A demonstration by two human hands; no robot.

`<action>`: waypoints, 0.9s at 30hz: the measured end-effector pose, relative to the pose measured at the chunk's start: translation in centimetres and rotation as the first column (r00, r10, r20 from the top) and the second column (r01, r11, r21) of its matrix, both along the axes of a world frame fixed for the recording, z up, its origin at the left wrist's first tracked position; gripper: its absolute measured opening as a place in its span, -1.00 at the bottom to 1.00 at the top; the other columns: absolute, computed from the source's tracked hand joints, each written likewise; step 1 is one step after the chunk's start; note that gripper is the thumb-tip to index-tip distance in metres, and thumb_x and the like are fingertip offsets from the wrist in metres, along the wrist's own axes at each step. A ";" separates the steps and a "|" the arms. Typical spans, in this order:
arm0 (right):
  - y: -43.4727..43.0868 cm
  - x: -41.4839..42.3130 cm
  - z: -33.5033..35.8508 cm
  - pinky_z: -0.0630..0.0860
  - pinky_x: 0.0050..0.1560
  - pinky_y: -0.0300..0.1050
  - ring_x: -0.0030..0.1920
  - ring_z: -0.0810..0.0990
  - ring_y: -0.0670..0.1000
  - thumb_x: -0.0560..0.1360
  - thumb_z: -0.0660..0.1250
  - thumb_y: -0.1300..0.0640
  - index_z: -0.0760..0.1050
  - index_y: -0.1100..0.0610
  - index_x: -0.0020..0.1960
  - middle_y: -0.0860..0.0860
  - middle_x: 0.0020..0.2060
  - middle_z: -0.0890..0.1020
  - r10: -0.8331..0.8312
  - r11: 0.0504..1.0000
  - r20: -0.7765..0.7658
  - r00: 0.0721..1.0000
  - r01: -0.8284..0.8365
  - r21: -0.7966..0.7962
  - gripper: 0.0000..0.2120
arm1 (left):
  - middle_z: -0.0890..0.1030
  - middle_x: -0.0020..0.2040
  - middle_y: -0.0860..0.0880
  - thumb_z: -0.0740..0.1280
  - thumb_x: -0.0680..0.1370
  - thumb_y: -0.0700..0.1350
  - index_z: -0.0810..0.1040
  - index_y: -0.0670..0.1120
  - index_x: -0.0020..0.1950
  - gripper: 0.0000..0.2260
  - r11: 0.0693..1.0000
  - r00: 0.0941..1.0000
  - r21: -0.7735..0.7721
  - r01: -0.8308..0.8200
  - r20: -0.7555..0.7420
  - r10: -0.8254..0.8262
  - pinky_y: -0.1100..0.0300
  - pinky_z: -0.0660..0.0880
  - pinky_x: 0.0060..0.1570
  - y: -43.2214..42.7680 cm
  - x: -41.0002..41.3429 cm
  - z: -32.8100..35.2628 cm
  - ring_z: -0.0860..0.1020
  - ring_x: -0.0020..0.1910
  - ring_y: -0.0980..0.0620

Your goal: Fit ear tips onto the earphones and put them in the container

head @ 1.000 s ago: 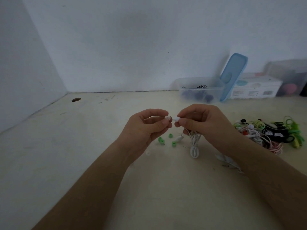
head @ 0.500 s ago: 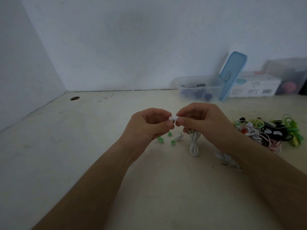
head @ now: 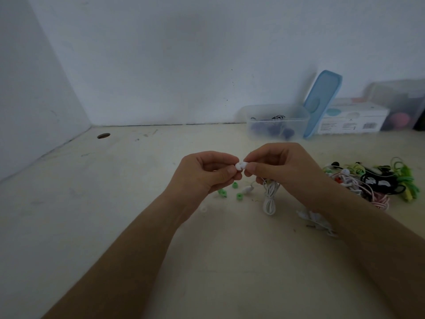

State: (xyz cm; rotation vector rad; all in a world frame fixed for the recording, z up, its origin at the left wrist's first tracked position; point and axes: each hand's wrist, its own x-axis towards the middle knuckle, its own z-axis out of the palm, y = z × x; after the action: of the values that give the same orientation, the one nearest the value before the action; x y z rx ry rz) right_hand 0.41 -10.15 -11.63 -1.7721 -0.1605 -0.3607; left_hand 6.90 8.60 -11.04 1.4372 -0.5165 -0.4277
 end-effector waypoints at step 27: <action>-0.3 -0.1 0.2 0.54 -0.28 -0.26 -0.35 0.59 -0.06 0.42 0.47 0.21 0.66 0.17 -0.05 0.10 -0.29 0.71 -0.018 0.999 0.022 1.000 0.018 -0.035 -0.89 | 0.73 -0.09 -0.12 0.36 0.55 -0.33 0.65 -0.18 0.09 -0.84 0.997 0.988 0.083 0.012 0.154 -0.025 0.28 0.59 -0.16 -0.2 0.4 -0.2 0.70 -0.11 -0.02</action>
State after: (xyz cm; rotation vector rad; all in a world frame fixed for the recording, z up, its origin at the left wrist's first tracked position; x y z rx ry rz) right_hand 0.35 -10.49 -11.39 -1.8063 -0.1672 -0.3918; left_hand 7.27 8.44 -11.20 1.5534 -0.6441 -0.3564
